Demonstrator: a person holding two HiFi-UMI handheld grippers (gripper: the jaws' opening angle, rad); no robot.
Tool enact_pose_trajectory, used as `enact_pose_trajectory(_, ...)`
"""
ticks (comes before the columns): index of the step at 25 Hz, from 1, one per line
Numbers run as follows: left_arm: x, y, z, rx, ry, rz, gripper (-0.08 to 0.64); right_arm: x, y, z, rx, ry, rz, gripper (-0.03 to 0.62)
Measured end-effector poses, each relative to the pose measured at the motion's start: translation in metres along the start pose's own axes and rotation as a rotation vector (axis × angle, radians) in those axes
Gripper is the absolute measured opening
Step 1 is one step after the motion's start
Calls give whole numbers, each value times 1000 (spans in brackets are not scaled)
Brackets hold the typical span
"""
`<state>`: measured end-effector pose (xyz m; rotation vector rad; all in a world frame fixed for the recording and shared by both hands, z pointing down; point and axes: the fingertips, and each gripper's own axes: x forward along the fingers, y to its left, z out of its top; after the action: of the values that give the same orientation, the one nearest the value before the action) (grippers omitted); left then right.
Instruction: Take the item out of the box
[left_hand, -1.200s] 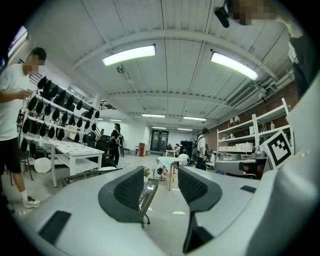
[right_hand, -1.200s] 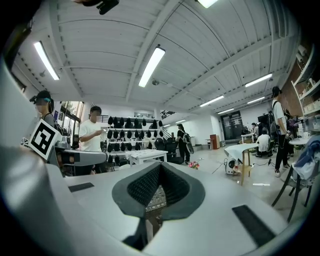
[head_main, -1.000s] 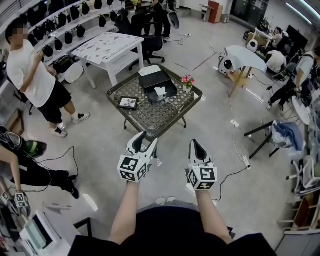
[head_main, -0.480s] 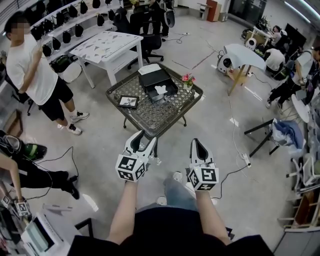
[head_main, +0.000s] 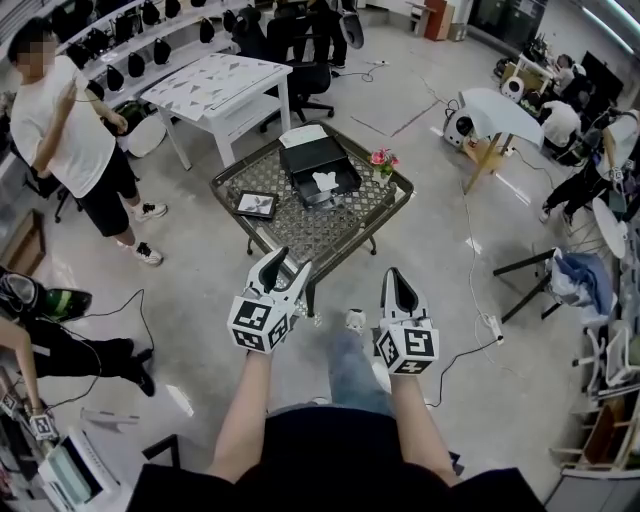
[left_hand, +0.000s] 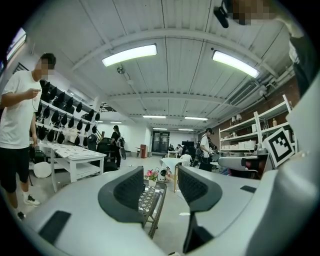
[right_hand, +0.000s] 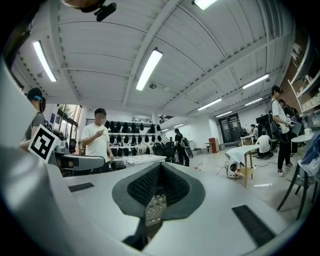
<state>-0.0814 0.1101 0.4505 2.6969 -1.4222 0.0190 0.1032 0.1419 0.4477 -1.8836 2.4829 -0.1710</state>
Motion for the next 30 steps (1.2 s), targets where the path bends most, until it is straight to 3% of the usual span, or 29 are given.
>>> enact_pose_trajectory(9,96,55,-17,-25,25,51,213,118,-45,-9,3,28,47,2)
enact_pose_trajectory(23,281,168,-7,-65,41,197,213,357,-106,7,-54,118,236,2)
enact_pose_trajectory(30,332,198,-13,-67,77,237,213,429,-114,0,-45,159,318,2)
